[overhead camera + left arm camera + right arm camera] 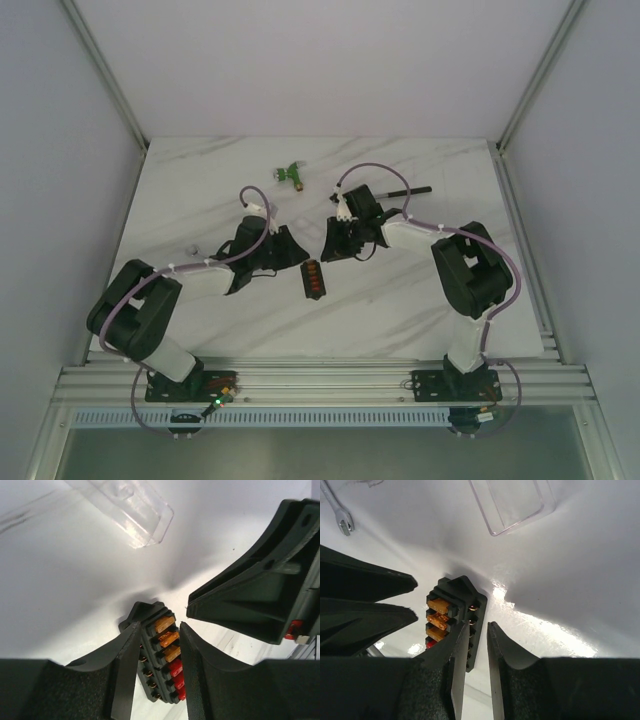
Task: Snap on the fuse box
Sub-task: Adjust the fuse in the fuse box base.
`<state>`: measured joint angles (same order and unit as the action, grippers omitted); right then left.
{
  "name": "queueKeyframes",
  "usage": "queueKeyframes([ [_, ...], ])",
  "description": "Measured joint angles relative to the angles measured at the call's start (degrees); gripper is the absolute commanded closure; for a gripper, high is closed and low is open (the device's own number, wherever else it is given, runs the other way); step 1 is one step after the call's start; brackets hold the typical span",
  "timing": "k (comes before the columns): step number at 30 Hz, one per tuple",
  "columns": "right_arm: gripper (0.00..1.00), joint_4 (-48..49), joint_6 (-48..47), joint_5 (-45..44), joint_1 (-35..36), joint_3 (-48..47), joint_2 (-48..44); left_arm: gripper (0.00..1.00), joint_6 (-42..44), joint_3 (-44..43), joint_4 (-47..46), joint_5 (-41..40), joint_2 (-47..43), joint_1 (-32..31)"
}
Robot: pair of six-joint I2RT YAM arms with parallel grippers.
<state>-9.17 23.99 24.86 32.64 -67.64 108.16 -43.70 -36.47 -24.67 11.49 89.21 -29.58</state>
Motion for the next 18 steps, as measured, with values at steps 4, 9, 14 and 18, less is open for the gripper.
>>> queueKeyframes([
  [4,0.72,0.17,0.83,1.42,0.0,-0.39,0.0,0.56,0.11,0.02,1.03,0.26,1.33,0.0],
  [9,0.72,2.05,2.49,4.04,0.0,-1.05,0.02,0.57,0.09,-0.07,1.86,0.9,2.78,0.0],
  [14,0.75,3.72,3.91,6.03,0.0,-1.22,1.18,0.58,0.09,-0.61,2.01,1.73,3.3,0.0],
  [18,0.77,3.93,4.59,6.71,0.0,-1.2,2.27,0.6,0.09,-0.92,2.08,2.05,3.63,0.0],
])
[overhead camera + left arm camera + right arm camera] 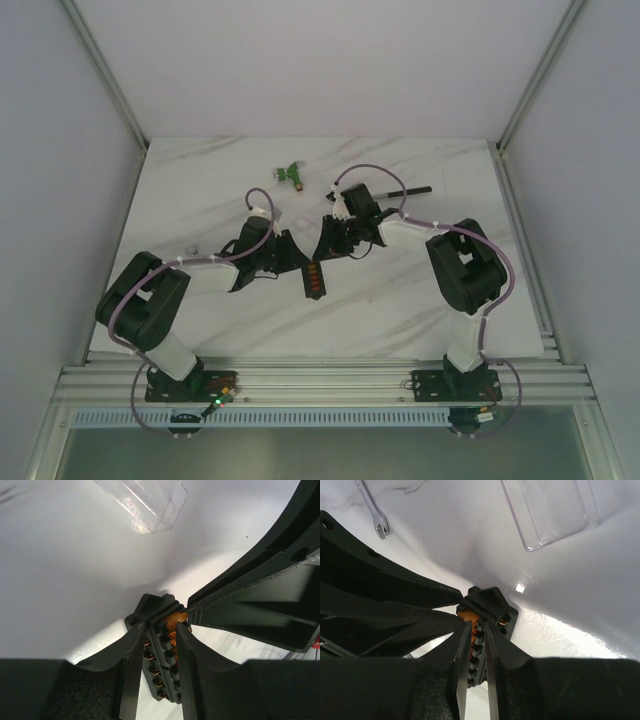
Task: Snap on the fuse box
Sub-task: Adjust the fuse in the fuse box base.
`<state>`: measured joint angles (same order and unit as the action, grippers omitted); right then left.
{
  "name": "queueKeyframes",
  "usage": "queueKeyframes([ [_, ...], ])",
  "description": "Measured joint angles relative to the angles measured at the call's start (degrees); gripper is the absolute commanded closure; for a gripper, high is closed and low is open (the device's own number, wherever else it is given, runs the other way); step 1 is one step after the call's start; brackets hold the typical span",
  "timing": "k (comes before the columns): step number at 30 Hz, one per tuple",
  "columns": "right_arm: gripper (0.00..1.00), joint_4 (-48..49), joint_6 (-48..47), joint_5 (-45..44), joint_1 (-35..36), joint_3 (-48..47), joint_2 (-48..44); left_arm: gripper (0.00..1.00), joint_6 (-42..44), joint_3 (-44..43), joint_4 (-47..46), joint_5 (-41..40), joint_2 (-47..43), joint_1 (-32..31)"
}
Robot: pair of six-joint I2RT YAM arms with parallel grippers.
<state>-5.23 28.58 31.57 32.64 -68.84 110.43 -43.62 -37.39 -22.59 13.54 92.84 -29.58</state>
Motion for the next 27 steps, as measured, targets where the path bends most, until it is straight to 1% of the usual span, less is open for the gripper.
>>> queueKeyframes([
  [10,0.84,0.59,0.76,0.2,-0.13,0.0,0.63,0.66,-0.22,-1.33,0.02,0.85,1.31,-0.02],
  [17,0.88,0.31,0.61,0.13,-0.35,-0.11,0.7,0.67,-0.02,-1.84,0.39,0.81,1.64,-0.02],
  [27,0.89,-4.92,-1.95,-2.95,0.48,-3.69,2.19,0.68,0.94,-3.87,1.27,0.24,2.91,-0.13],
])
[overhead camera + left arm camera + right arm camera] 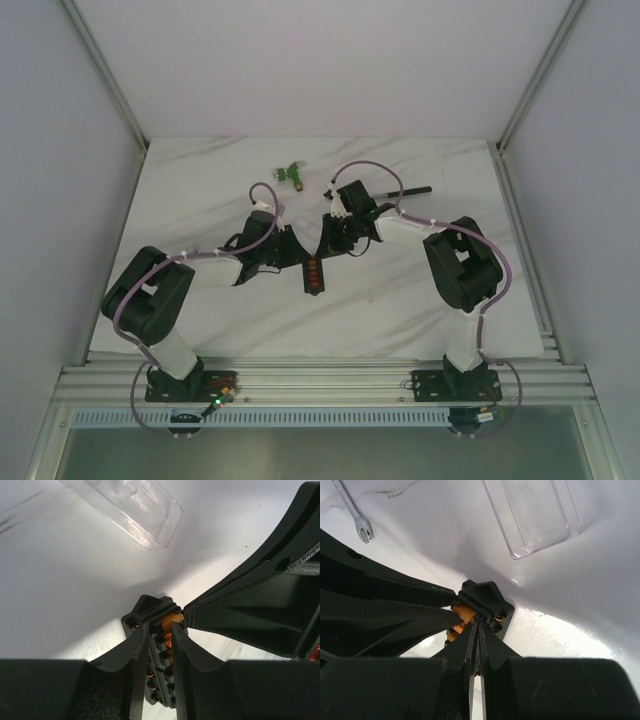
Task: Snap on the fuse box
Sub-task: Adjust the fuse in the fuse box base, then adjust the fuse box base at the center of the board.
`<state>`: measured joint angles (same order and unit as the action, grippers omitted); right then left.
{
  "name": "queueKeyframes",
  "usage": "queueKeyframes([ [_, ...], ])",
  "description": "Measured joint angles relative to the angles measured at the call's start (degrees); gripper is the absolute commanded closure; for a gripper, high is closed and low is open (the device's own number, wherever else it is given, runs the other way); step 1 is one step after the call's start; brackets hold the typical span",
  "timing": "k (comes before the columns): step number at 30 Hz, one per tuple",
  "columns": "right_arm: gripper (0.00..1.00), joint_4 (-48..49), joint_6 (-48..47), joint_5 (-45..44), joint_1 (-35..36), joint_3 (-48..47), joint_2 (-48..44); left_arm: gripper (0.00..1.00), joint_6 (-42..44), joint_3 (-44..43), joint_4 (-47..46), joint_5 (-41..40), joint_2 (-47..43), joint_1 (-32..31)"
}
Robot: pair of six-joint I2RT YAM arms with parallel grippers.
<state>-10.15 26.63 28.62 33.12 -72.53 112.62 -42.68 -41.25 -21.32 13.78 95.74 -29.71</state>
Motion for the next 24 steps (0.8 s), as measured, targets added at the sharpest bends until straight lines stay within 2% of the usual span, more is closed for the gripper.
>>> queueKeyframes([
  [3,0.86,-0.33,-0.72,-0.81,0.24,-0.15,-0.22,0.67,0.17,-0.02,0.0,-0.13,-0.04,0.0],
  [8,0.74,-1.16,-3.37,-4.13,1.42,0.07,-1.7,0.58,1.81,-0.31,2.01,-2.12,-1.11,-0.85],
  [18,0.65,-4.46,-8.17,-5.57,0.07,1.22,-6.19,0.34,5.75,-2.19,11.52,-5.68,-4.85,-2.29],
  [24,0.61,-5.75,-10.29,-7.06,-0.59,1.42,-6.54,0.27,6.93,-6.88,16.65,-8.68,-3.78,-6.58],
])
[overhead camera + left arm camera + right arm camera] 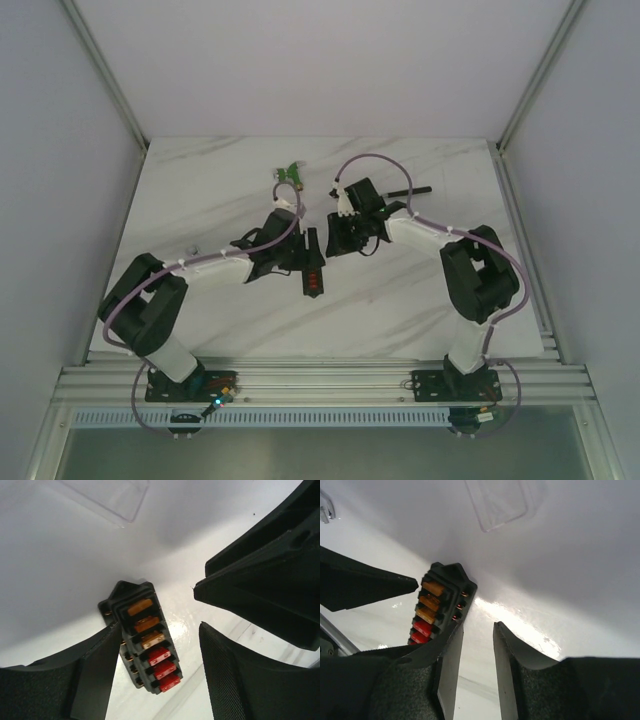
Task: Snap on the fuse box
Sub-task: Adjust the fuse box base at the center of the board.
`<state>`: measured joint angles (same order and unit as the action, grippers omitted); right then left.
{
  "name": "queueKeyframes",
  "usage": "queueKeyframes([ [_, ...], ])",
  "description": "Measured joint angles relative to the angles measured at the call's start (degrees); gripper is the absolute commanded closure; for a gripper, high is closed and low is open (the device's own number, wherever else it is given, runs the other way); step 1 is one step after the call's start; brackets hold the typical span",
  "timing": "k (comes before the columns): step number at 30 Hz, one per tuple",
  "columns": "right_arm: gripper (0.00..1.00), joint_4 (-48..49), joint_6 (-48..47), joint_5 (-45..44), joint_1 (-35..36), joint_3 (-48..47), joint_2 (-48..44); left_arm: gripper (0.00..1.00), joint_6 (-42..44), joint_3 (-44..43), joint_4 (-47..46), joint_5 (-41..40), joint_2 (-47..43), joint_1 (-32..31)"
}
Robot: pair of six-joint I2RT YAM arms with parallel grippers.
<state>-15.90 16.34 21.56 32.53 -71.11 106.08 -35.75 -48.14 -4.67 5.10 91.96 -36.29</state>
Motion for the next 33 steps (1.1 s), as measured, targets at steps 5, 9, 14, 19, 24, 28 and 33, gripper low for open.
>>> queueKeyframes([
  [5,0.6,-0.07,-0.63,-1.01,-1.42,2.58,-2.8,0.3,1.27,-4.92,5.01,-5.11,3.02,-3.61],
  [9,0.59,0.39,-1.03,-1.53,-2.45,4.72,-4.96,0.38,2.4,-8.57,8.04,-10.03,5.75,-5.77],
  [14,0.6,0.55,-1.42,-2.29,-3.5,7.67,-7.04,0.49,4.24,-10.12,10.14,-13.31,6.82,-7.26],
  [19,0.61,0.39,-1.64,-2.99,-4.63,10.6,-9.57,0.52,12.09,-13.31,11.8,-12.39,9.01,-9.79],
  [24,0.61,-0.13,-1.7,-2.93,-4.96,11.39,-12.24,0.42,24.22,-13.55,11.19,-5.07,9.33,-13.2],
  [28,0.61,-0.26,-1.81,-0.79,-4.96,11.39,-12.83,0.29,29.44,-10.91,10.27,-2.97,6.62,-13.42],
  [33,0.65,-3.3,-2.49,2.8,-4.96,10.99,-12.31,0.21,30.23,-7.74,9.31,-3.41,-0.15,-12.55],
])
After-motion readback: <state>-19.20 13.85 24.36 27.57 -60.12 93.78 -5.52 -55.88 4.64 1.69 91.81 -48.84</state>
